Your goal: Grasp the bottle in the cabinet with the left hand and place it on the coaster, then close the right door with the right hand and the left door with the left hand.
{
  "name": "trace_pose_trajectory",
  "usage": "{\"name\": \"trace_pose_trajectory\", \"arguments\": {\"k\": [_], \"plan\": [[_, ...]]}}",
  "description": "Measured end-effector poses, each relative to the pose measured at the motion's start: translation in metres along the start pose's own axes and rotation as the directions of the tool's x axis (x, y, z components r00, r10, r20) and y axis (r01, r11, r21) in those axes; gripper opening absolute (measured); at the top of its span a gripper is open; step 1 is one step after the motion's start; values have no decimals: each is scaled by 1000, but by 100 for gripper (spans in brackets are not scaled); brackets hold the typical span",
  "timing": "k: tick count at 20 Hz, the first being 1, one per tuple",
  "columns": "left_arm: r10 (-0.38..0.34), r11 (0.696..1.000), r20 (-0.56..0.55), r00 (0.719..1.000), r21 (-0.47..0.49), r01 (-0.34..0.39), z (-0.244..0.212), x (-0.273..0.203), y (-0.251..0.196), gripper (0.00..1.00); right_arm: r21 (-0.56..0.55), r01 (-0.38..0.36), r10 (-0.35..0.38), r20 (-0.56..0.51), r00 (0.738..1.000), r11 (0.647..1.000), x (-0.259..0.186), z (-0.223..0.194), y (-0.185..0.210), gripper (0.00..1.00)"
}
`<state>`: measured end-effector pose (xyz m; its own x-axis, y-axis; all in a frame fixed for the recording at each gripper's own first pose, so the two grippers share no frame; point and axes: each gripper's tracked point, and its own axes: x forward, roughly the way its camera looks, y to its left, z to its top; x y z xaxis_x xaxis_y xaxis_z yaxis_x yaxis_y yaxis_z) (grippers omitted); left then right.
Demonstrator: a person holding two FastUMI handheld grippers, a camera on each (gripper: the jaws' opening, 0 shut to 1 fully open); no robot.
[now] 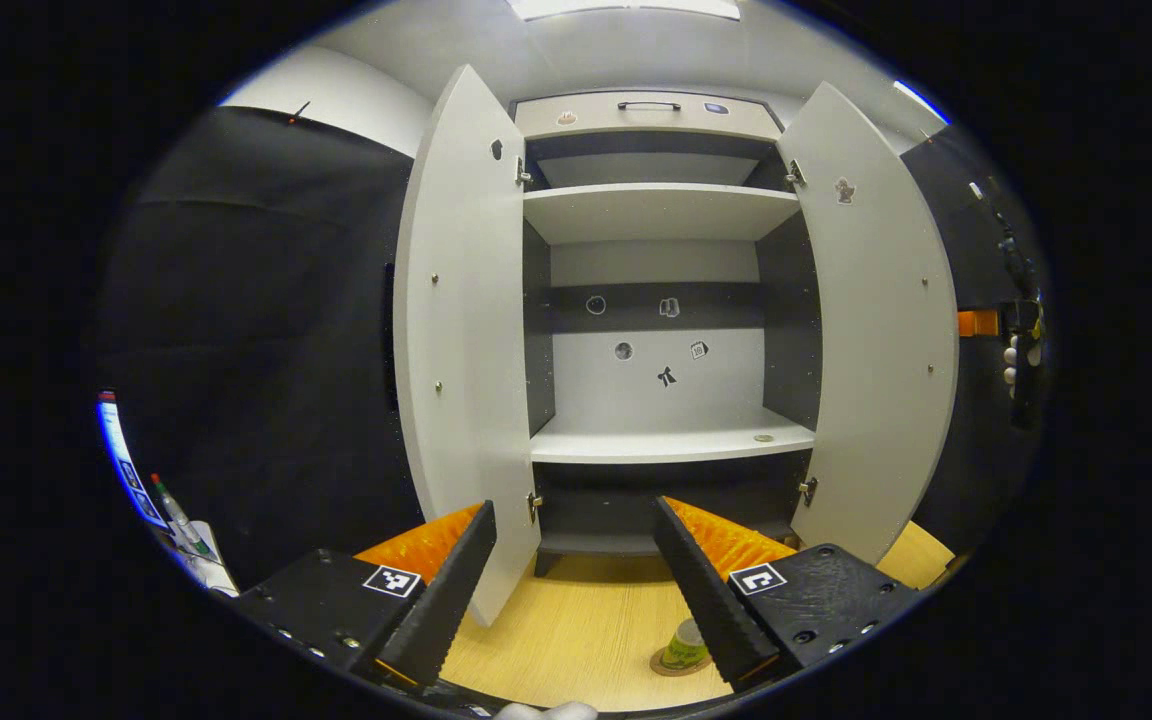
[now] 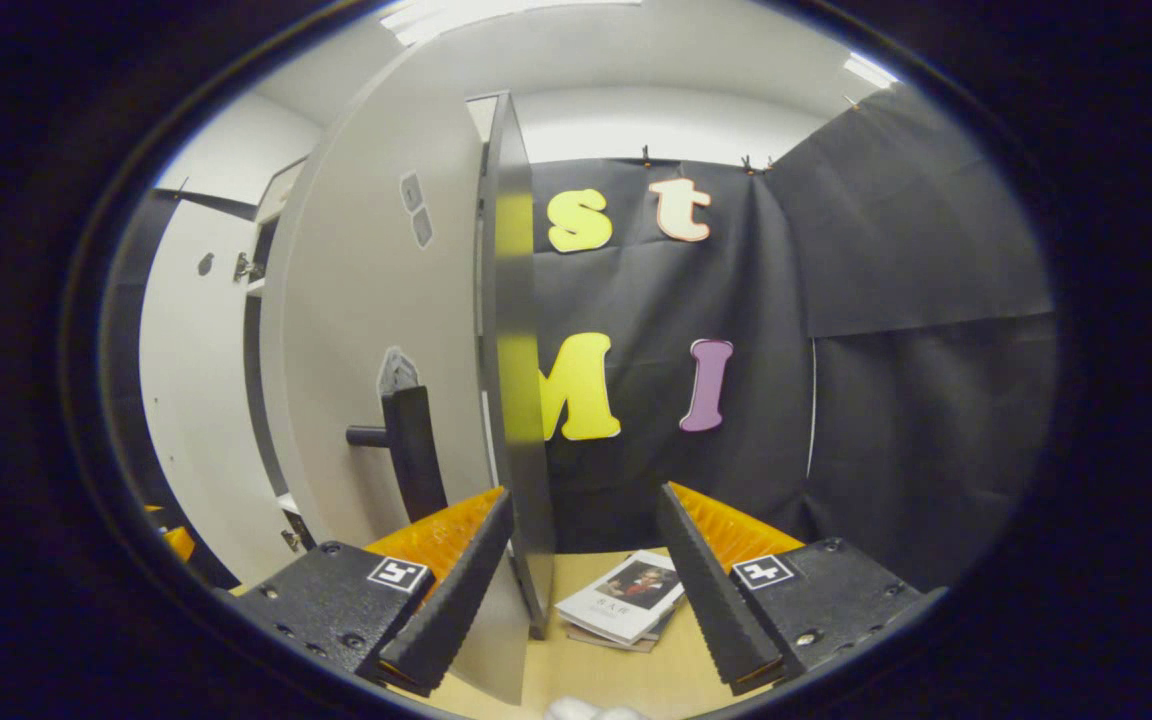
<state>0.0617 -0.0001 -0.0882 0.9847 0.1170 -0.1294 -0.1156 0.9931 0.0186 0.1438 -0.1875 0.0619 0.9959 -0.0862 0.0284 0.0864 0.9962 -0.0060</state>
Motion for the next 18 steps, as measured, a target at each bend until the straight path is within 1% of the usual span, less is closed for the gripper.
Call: {"name": "trace_pose_trajectory", "arguments": {"k": [1, 5, 6, 7, 8, 9, 10, 13, 14, 15, 18], "plan": [[13, 1000, 1, 1000, -2, -13, 0, -1, -3, 96, -7, -9, 9, -10, 1000, 1000, 3, -1, -1, 95], [53, 999, -13, 998, -6, -53, -4, -5, -12, 95, 2, -45, 45, -43, 998, 999, 3, -4, 10, 96], [59, 998, -14, 998, -11, -59, -4, -6, -14, 96, 7, -42, 42, -45, 998, 999, 2, -4, 11, 95], [65, 998, -16, 998, -15, -65, -5, -7, -15, 96, 22, -39, 40, -46, 998, 999, 2, -5, 13, 93], [70, 997, -18, 997, -14, -70, -5, -7, -15, 96, 36, -54, 56, -43, 998, 998, 0, -5, 21, 95], [75, 997, -23, 997, -11, -75, -6, -8, -14, 96, 51, -82, 85, -48, 995, 995, 2, -9, 34, 95], [78, 997, -25, 997, -7, -78, -7, -9, -13, 96, 63, -87, 91, -58, 994, 994, 0, -11, 40, 93], [75, 997, -27, 997, -7, -75, -9, -7, -3, 96, 71, -106, 110, -62, 992, 992, 2, -12, 64, 93], [73, 997, -22, 997, -8, -73, -9, -6, 2, 96, 67, -107, 111, -63, 992, 992, 2, -14, 73, 87], [71, 997, -15, 997, -6, -71, -8, -5, 6, 96, 62, -104, 107, -54, 993, 993, 3, -12, 80, 93], [56, 998, -5, 998, -9, -56, -7, 1, 22, 96, 18, -95, 96, -48, 994, 995, 8, -14, 109, 93]]}}
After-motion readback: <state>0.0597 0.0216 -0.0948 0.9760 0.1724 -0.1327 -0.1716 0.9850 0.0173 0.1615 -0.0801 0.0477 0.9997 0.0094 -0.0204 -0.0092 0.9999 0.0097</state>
